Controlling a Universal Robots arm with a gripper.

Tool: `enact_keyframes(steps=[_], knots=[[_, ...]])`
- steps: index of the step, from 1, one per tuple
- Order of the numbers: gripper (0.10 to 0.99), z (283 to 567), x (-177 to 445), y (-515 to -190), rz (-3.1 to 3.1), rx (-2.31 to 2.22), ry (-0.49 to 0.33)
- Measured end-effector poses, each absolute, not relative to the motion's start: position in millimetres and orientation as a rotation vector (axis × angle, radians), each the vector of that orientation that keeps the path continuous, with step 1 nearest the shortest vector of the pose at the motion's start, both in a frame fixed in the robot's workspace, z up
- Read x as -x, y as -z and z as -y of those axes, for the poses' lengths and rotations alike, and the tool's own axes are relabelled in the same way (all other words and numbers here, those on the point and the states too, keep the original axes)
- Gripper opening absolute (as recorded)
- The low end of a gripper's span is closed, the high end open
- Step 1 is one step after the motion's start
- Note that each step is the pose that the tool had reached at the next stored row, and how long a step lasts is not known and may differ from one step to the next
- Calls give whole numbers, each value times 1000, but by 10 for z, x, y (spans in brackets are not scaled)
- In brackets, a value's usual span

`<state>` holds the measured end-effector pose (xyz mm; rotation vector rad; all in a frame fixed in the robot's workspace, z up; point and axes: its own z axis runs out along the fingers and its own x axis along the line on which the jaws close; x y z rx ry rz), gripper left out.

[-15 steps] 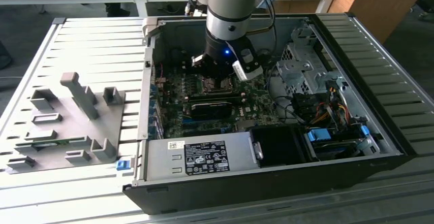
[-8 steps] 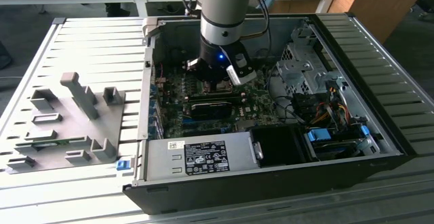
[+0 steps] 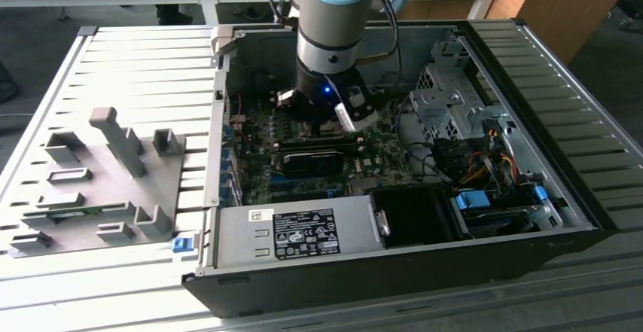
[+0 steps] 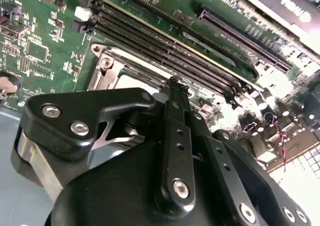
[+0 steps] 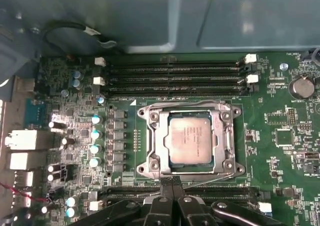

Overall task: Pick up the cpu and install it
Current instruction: 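Install the second cpu locking lever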

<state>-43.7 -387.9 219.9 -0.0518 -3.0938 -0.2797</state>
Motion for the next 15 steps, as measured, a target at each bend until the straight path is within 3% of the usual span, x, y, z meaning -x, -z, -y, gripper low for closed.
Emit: enact_keyframes(steps=[15], knots=[[106,3991,550,-2107,3091,51,325]])
